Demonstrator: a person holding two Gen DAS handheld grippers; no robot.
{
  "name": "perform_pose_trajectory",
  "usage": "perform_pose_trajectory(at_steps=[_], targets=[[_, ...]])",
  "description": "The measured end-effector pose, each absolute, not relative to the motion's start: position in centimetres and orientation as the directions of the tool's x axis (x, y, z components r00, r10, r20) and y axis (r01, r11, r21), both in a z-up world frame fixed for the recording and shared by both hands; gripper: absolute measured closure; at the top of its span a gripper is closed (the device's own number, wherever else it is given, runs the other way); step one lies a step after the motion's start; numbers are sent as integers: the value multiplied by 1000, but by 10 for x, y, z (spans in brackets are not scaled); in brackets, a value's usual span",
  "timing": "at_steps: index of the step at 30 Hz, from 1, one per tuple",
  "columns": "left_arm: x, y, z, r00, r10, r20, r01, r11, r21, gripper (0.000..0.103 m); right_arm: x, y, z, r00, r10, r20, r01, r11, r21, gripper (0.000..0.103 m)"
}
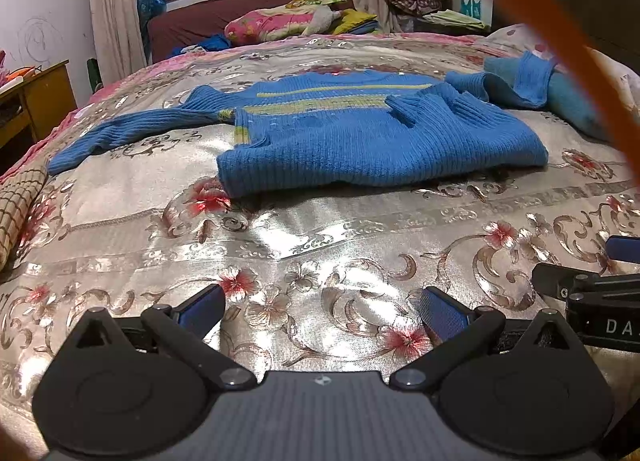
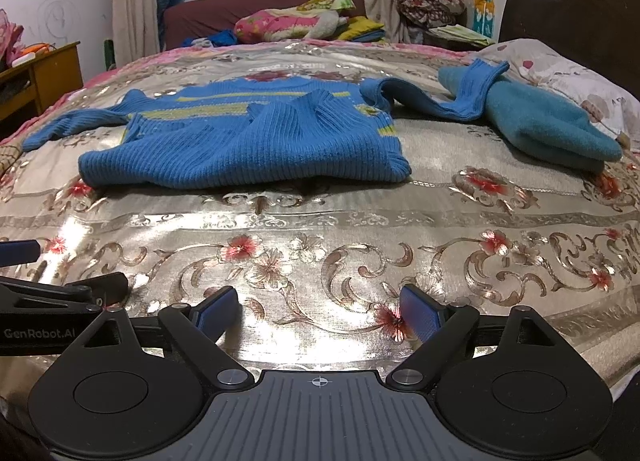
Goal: Fold small clothes
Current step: 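Lower both grippers onto the sweater hem and close them on it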
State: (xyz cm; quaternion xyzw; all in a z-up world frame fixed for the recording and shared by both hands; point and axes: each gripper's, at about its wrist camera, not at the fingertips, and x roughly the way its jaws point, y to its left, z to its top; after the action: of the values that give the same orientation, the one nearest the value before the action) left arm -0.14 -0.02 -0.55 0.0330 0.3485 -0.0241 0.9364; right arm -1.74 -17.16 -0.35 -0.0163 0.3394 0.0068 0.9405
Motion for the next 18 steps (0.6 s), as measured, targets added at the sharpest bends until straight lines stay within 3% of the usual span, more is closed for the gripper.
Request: perform_pose_trajectory(at_steps=[18], targets=[[22,19,14,786,-39,-617,85,995,46,0,13,-186,18,789,36,-613,-32,999,18,24]])
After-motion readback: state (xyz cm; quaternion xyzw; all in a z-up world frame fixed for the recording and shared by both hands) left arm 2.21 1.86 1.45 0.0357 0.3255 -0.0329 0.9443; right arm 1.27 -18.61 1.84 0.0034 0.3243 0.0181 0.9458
